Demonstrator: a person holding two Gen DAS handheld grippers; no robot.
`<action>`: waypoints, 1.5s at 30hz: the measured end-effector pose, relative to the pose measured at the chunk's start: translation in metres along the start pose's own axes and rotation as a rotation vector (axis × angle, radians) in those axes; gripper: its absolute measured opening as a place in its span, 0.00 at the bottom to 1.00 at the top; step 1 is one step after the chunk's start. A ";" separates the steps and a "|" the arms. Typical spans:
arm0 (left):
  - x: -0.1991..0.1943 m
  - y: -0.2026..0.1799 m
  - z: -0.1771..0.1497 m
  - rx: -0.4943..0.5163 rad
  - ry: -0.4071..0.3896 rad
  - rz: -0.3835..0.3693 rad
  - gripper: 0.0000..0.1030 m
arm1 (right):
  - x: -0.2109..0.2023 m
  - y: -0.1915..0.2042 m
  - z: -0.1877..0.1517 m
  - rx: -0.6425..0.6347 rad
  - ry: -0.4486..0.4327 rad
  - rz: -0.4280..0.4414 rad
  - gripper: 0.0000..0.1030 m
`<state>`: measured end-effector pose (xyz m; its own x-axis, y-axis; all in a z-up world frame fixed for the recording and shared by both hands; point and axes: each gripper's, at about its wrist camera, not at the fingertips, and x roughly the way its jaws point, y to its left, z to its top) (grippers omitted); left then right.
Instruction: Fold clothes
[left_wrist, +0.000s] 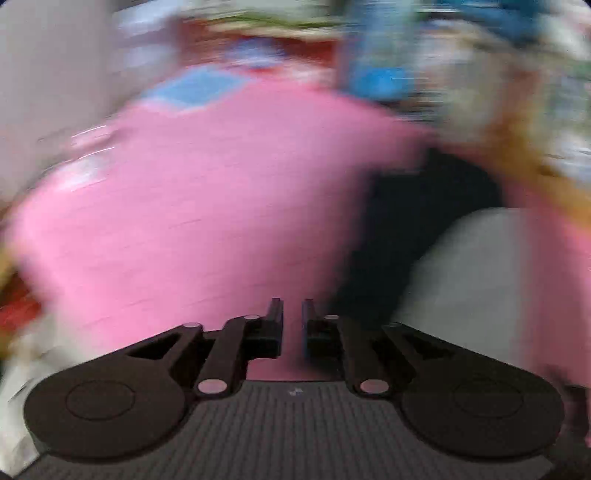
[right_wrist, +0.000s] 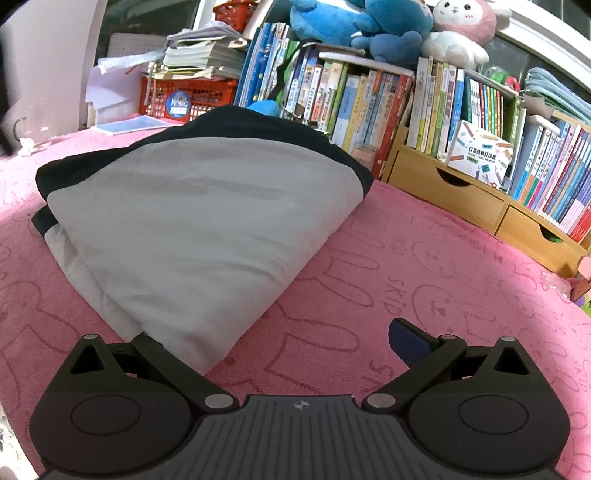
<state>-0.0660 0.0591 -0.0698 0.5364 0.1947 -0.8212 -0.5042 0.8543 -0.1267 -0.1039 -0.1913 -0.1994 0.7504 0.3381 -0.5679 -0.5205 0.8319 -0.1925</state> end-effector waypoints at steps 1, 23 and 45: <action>0.006 -0.023 0.005 0.067 -0.021 -0.072 0.15 | 0.000 0.001 0.000 -0.002 -0.001 -0.002 1.00; 0.028 0.002 0.004 0.183 -0.068 -0.004 0.78 | -0.004 0.005 0.001 -0.016 -0.007 -0.017 1.00; 0.079 0.055 0.061 -0.070 0.064 -0.031 0.70 | -0.003 0.007 0.002 -0.031 -0.014 -0.031 1.00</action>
<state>-0.0097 0.1506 -0.1077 0.5097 0.1355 -0.8496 -0.5350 0.8233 -0.1897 -0.1095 -0.1855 -0.1971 0.7718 0.3185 -0.5504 -0.5092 0.8280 -0.2348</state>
